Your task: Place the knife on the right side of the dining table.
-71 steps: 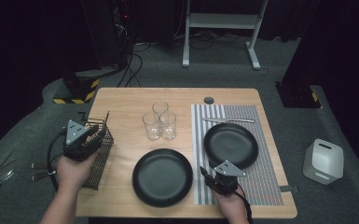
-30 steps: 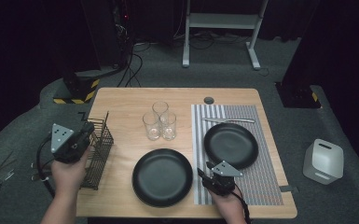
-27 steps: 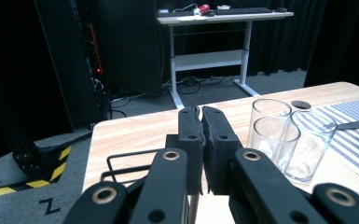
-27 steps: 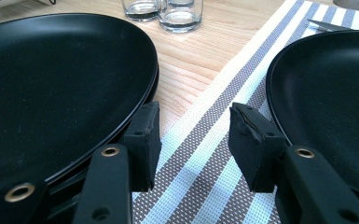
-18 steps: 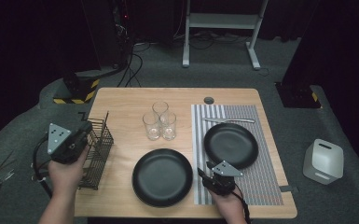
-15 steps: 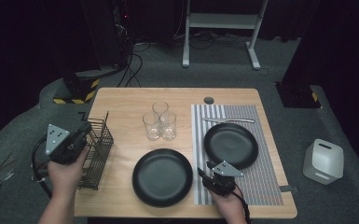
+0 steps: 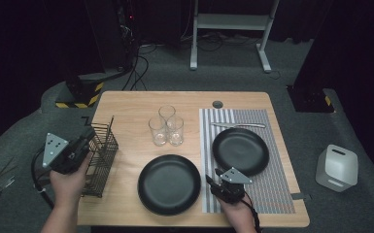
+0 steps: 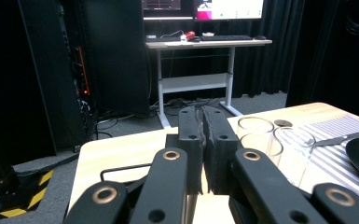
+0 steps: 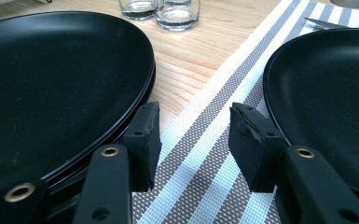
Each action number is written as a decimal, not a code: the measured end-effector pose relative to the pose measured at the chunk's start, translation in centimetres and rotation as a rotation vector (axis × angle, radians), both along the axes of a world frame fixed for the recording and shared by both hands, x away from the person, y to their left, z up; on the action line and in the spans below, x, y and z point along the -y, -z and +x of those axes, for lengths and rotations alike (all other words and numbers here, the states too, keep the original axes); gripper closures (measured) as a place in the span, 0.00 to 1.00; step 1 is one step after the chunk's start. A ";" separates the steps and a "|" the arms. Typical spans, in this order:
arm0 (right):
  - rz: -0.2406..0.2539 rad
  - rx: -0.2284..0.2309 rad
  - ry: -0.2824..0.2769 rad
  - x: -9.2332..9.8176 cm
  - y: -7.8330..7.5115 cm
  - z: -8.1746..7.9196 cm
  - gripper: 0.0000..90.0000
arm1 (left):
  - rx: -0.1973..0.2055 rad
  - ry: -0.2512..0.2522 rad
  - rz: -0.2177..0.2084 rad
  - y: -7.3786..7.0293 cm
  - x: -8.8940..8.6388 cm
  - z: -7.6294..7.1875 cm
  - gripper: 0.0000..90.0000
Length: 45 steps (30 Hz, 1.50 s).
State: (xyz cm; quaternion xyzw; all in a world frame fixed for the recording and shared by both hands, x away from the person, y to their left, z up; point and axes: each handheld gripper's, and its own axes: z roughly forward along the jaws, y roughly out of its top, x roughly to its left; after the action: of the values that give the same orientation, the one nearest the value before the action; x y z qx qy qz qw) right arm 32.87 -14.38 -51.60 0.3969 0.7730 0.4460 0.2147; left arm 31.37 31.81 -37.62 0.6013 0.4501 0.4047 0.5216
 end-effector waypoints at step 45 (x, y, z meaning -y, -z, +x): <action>0.005 0.012 0.004 0.3 0.0 -0.2 0.60 | 0.133 -0.069 -0.001 -2.7 0.4 -0.5 0.97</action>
State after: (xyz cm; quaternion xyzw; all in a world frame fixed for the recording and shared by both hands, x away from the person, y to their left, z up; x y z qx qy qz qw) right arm 32.65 -14.71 -51.60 0.3964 0.7697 0.4500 0.2190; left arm 30.91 31.44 -34.88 0.5569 0.4351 0.4615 0.5363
